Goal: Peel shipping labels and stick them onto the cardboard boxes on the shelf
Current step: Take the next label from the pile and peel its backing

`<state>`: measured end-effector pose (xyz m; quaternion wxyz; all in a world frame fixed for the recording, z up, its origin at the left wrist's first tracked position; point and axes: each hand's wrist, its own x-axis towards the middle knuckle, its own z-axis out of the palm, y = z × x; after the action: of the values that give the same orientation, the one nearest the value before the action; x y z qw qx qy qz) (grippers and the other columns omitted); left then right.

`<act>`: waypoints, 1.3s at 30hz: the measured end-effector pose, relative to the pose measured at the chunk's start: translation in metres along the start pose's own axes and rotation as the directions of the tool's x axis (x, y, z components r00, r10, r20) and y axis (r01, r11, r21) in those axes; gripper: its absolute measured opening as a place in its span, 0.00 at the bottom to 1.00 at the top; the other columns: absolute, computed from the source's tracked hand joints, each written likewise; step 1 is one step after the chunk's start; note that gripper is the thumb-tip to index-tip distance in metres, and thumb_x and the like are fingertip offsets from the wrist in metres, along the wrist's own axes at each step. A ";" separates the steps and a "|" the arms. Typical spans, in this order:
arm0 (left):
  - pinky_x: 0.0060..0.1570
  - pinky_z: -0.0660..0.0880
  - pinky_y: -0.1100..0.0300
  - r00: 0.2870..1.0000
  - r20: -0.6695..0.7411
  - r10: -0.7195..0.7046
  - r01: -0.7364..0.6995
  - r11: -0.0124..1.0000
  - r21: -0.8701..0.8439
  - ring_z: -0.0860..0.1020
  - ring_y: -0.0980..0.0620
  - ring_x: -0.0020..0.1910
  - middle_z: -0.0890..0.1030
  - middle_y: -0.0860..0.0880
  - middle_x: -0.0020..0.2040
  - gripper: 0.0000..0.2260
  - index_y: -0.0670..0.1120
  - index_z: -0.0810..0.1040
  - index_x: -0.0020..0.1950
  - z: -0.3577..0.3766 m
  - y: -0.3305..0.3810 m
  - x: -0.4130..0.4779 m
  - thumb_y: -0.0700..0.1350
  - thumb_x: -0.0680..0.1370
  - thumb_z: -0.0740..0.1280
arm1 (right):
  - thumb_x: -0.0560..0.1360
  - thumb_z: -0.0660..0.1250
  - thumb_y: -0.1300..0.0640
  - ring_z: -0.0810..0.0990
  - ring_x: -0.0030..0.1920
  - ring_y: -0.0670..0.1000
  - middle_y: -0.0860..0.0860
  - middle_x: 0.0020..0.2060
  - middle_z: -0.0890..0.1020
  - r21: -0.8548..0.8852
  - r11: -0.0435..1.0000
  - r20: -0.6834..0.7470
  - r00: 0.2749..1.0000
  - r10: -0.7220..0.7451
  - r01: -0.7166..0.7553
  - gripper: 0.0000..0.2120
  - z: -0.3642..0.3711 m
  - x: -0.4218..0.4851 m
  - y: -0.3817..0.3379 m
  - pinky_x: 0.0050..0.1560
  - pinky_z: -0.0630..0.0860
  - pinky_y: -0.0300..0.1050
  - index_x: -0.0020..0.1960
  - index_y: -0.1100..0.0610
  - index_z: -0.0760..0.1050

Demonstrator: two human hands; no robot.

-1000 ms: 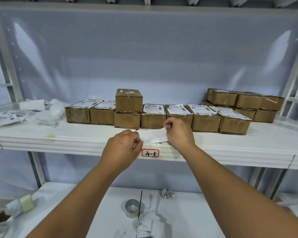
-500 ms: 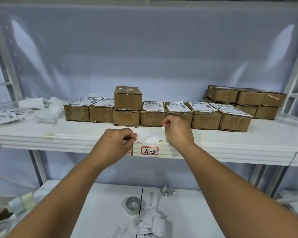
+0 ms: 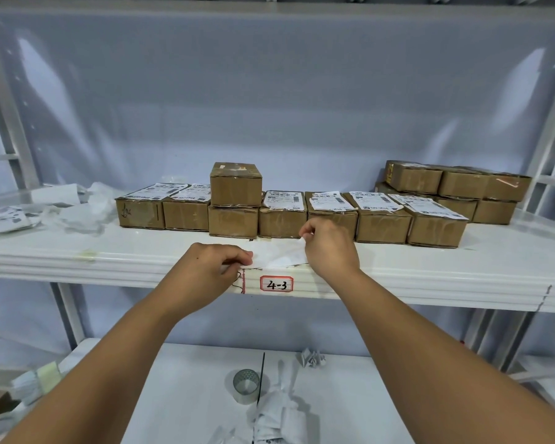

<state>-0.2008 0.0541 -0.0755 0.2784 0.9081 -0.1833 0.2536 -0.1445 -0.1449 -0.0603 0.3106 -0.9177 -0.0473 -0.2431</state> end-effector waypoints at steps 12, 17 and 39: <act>0.51 0.61 0.84 0.998 -0.027 0.057 -0.056 0.998 0.003 0.72 0.64 0.56 0.82 0.53 0.54 0.09 0.44 0.83 0.52 0.004 -0.005 -0.004 0.36 0.72 0.71 | 0.77 0.60 0.64 0.78 0.51 0.53 0.51 0.51 0.82 -0.010 1.000 -0.008 1.000 0.002 -0.002 0.11 0.000 0.000 0.001 0.44 0.71 0.43 0.51 0.54 0.80; 0.49 0.62 0.84 0.998 -0.046 0.040 -0.039 0.999 0.015 0.74 0.66 0.54 0.83 0.53 0.53 0.07 0.44 0.84 0.50 0.004 -0.003 0.000 0.37 0.75 0.69 | 0.77 0.60 0.64 0.78 0.50 0.53 0.51 0.50 0.81 -0.018 1.000 -0.011 1.000 -0.006 0.006 0.11 0.002 0.001 0.002 0.43 0.70 0.42 0.50 0.54 0.79; 0.47 0.76 0.56 0.988 0.154 -0.010 -0.030 0.968 0.250 0.81 0.51 0.46 0.84 0.50 0.51 0.07 0.43 0.81 0.48 -0.010 0.015 0.018 0.39 0.75 0.64 | 0.80 0.58 0.44 0.77 0.27 0.45 0.45 0.33 0.78 0.338 0.938 0.018 0.997 0.079 -0.081 0.16 -0.017 -0.003 -0.003 0.29 0.75 0.35 0.49 0.55 0.79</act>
<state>-0.1969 0.0450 -0.0519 0.1448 0.9520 -0.1753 0.2052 -0.1551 -0.1517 -0.0487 0.4732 -0.8523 -0.0517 -0.2167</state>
